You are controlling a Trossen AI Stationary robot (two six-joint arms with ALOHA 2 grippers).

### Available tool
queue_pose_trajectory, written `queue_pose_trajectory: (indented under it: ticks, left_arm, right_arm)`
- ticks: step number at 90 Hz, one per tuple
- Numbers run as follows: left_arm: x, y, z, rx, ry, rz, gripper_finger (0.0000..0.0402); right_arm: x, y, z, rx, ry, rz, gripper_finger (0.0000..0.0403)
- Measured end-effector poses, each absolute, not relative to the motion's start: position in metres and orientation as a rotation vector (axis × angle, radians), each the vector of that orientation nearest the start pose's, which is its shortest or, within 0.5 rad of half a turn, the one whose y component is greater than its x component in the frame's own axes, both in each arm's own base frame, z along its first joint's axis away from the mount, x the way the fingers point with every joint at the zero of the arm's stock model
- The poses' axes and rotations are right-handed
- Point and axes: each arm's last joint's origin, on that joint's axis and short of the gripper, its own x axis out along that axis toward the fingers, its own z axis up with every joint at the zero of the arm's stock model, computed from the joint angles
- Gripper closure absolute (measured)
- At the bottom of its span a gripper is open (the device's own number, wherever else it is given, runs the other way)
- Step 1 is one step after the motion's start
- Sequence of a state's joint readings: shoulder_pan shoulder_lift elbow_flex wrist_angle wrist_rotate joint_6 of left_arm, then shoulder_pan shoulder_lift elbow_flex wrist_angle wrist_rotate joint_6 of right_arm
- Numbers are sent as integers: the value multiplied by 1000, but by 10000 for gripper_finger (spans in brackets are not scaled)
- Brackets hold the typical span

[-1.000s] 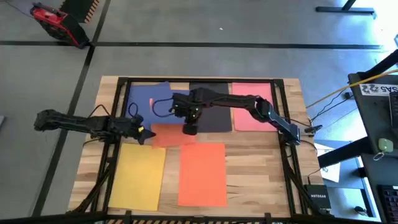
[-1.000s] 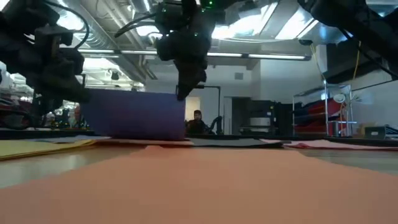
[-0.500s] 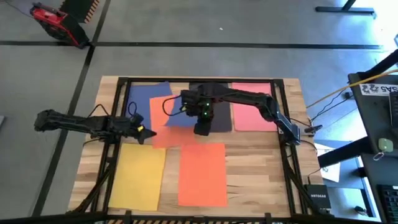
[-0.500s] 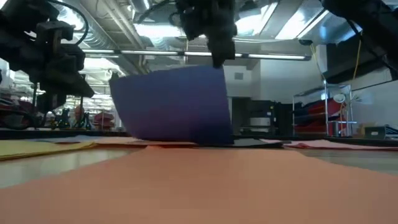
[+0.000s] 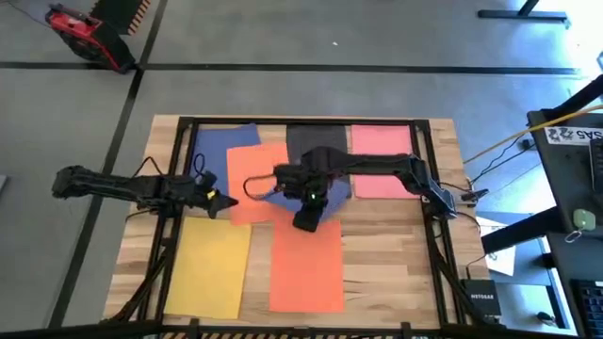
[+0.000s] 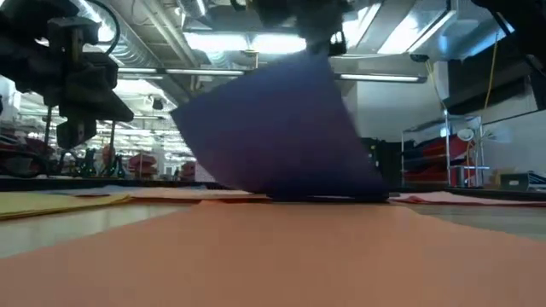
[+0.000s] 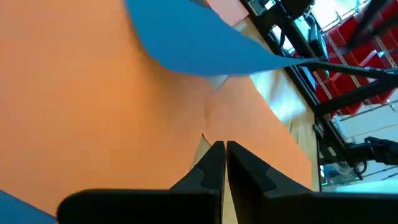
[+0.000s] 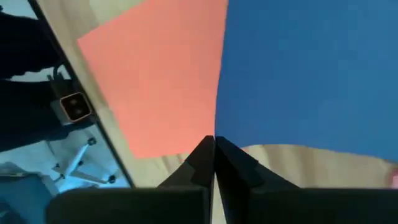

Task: Organize paper
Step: Move the blue paper to the bottom right of the table

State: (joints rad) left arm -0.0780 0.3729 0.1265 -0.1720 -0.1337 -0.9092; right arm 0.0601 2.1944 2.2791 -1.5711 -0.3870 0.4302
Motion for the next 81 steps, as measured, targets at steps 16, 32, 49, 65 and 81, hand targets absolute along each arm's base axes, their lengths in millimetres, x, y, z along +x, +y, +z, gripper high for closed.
queue_pose_trajectory:
  ticks: [16, 32, 49, 65, 81]
  left_arm:
    - [114, -6, 159, -856, 364, 231, 402]
    - [114, -6, 159, -860, 364, 232, 402]
    - [114, -6, 159, -875, 363, 235, 402]
    - [114, -6, 159, -877, 362, 236, 402]
    - [114, -6, 159, -922, 358, 245, 402]
  right_arm:
    - [413, 82, 304, 638, 1592, -31, 403]
    - [402, 126, 304, 710, 1626, -165, 403]
    - [388, 164, 303, 812, 1617, -383, 403]
    - [373, 196, 303, 887, 1558, -577, 403]
    - [358, 222, 302, 1001, 1356, -853, 403]
